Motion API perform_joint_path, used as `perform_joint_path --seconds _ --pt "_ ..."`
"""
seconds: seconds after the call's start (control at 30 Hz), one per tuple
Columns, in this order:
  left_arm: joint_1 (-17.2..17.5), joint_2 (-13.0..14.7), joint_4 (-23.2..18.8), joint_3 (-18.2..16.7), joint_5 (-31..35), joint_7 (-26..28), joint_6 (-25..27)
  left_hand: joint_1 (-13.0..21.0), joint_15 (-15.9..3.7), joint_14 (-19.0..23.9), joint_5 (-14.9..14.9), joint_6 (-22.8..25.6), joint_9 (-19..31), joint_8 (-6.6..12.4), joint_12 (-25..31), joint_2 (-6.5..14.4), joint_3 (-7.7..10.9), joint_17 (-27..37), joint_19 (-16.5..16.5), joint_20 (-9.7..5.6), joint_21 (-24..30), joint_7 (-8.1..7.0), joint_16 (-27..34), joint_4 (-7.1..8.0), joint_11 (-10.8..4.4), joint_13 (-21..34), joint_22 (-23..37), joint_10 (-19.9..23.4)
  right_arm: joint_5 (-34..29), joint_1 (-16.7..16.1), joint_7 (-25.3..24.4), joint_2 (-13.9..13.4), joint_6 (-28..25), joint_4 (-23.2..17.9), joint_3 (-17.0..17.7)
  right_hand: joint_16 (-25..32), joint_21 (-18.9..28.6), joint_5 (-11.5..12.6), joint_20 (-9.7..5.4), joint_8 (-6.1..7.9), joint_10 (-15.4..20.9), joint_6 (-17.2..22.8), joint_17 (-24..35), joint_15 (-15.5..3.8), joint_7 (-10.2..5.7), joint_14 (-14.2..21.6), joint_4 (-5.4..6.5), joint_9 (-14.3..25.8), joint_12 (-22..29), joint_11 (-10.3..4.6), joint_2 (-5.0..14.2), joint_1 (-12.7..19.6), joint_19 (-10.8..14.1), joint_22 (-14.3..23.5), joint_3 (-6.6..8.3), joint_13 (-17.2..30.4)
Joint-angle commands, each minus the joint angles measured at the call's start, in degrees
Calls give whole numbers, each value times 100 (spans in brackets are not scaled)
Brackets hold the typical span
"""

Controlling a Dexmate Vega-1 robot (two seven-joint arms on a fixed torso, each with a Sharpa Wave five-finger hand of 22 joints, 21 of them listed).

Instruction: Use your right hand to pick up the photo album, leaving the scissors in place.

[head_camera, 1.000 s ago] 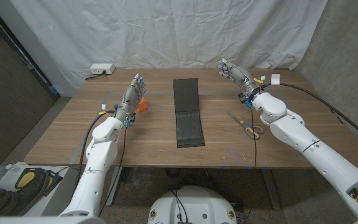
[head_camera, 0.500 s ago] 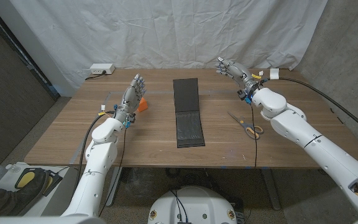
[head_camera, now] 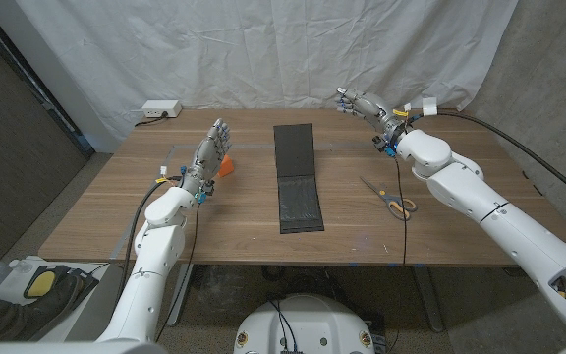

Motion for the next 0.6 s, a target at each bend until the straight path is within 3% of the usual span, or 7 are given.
perform_joint_path --seconds 0.03,0.6 --pt "-69 -109 209 -82 -211 -155 -170 69 62 29 48 61 15 6 -4 4 2 23 -230 -587 4 50 15 -26 60 24 18 84 -214 336 132 -31 -289 -34 -160 -58 -28 -12 -32 27 62 84 21 52 8 -139 -64 10 11 33 -12 77 -57 25 24 16" --pt "35 -39 32 -12 -48 -71 -62 101 67 41 45 97 15 2 -14 15 -15 21 -218 -589 3 66 6 -37 88 24 18 91 -537 682 277 -44 -657 -134 -415 -148 -106 -18 28 71 -110 272 30 116 -66 -306 -111 19 -77 85 -18 138 -217 27 44 27"
